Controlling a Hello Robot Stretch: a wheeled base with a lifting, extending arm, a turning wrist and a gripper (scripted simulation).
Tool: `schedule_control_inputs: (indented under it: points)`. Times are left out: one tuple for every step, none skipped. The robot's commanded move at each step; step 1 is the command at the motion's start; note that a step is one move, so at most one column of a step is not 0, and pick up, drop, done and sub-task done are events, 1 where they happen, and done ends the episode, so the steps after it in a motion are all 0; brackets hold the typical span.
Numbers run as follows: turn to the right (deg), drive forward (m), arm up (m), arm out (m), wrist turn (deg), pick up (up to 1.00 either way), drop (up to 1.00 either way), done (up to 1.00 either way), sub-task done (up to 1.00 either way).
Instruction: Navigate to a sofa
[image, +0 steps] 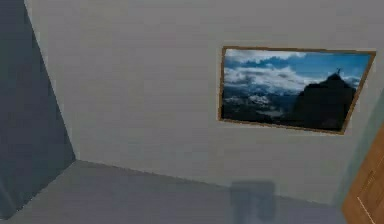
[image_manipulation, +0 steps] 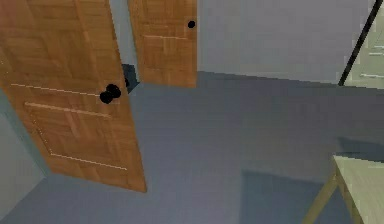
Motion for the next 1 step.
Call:
schedule_control_inputs:
  points:
    - [-45.0, 0.00, 0.00, 0.00, 0.0, 0.00, 0.00, 0.00, 0.00]
